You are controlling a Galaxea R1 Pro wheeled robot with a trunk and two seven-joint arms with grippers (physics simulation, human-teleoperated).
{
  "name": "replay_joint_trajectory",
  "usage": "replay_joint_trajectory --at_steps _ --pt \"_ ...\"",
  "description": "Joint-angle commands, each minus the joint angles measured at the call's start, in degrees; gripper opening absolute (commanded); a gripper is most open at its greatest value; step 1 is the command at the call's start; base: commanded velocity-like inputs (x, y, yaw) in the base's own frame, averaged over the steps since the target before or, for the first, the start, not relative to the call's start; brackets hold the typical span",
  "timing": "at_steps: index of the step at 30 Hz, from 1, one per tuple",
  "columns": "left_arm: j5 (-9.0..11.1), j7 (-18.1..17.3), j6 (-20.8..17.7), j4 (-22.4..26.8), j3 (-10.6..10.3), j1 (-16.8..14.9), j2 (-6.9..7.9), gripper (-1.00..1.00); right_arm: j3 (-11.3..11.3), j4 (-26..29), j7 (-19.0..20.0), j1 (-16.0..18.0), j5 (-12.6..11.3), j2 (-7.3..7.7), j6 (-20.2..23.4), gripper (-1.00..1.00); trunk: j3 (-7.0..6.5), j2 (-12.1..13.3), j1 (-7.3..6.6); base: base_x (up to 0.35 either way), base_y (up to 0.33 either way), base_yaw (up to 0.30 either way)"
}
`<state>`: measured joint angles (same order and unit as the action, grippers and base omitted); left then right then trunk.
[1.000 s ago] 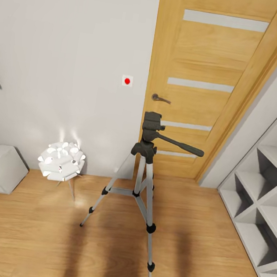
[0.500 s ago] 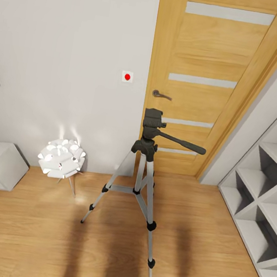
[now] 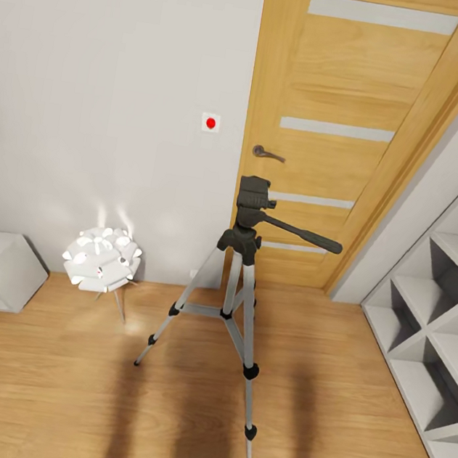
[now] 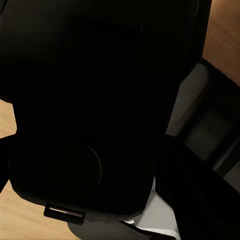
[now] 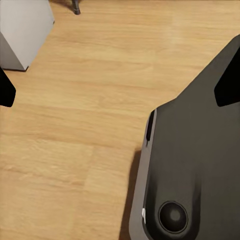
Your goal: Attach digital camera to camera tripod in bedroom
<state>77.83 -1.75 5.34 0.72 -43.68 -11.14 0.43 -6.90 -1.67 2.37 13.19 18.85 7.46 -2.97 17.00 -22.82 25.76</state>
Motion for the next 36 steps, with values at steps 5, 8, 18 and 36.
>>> replay_joint_trajectory --at_steps 5,8,18,36 --pt "0.6 -0.3 0.1 0.0 -0.4 0.0 0.01 -1.0 -0.4 -0.2 0.4 0.1 0.5 0.14 -0.4 1.0 0.11 -0.1 0.03 0.0 0.0 0.0" --pt "0.6 -0.3 0.1 0.0 -0.4 0.0 0.01 -1.0 -0.4 -0.2 0.5 0.1 0.6 0.17 -0.6 1.0 0.11 -0.1 0.03 0.0 0.0 0.0" --pt "0.6 -0.3 0.1 0.0 -0.4 0.0 0.01 -1.0 -0.4 -0.2 0.9 0.1 0.7 0.05 -0.4 1.0 0.11 -0.1 0.03 0.0 0.0 0.0" --pt "0.5 -0.3 0.0 0.0 -0.4 0.0 0.01 -1.0 -0.4 -0.2 0.3 0.1 0.3 0.03 -0.3 1.0 0.11 -0.1 0.03 0.0 0.0 -0.054"
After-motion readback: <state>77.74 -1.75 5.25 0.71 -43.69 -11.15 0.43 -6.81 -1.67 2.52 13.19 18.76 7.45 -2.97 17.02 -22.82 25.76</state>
